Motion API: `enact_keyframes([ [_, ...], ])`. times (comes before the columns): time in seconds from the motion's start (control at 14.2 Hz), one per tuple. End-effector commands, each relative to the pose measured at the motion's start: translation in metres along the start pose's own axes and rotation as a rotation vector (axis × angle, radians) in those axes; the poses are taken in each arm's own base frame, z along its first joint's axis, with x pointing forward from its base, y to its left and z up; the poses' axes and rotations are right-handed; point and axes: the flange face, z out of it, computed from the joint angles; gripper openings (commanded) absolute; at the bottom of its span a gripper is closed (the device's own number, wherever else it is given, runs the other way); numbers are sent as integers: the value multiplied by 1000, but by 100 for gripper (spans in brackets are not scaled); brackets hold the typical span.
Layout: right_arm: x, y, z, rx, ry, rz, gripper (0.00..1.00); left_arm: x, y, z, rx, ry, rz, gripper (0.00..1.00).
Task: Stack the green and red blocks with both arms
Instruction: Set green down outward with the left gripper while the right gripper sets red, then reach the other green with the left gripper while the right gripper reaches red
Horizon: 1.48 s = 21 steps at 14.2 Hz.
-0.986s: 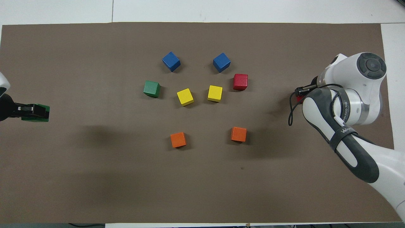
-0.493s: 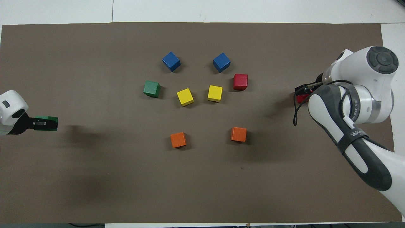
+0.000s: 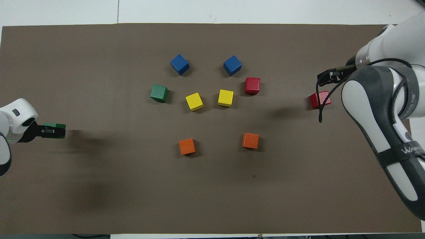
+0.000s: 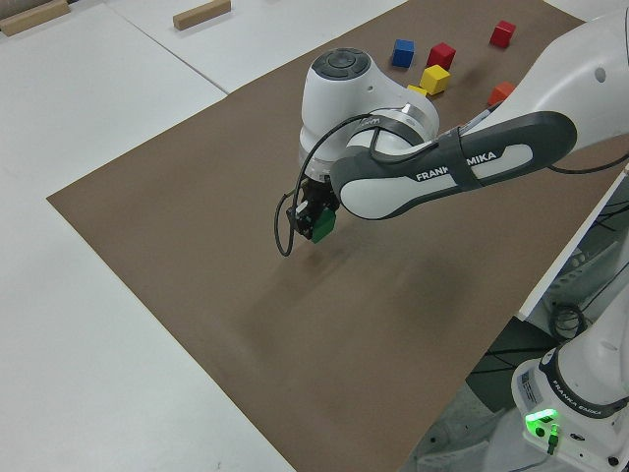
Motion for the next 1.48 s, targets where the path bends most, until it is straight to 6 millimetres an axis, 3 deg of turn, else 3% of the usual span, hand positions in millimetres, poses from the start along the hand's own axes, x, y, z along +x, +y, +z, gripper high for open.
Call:
enact_keyframes([
  [0.0, 32, -43, 20, -13, 17, 46, 100, -7, -6, 15, 16, 19, 9, 0],
  [0.42, 67, -72, 67, -17, 49, 58, 99, -9, -10, 30, 16, 6, 1, 0],
  [0.63, 64, -98, 87, -7, 59, 84, 98, -13, -9, 38, 22, 17, 0, 0],
  [0.85, 63, -106, 93, 20, 81, 97, 98, -15, -15, 41, 22, 14, -11, 0],
  [0.99, 55, -110, 113, 15, 61, 91, 98, -15, -15, 41, 22, 13, -9, 0],
  [1.06, 51, -111, 119, 15, 60, 88, 98, -14, -15, 40, 21, 13, -9, 60],
  [1.13, 46, -111, 125, 14, 56, 88, 98, -12, -16, 37, 21, 13, -4, 100],
  [1.27, 38, -109, 136, 17, 58, 89, 98, 0, -17, 20, 15, 5, 7, 100],
  [1.41, 30, -105, 144, 16, 57, 90, 98, 26, -16, -24, 10, -20, 35, 100],
])
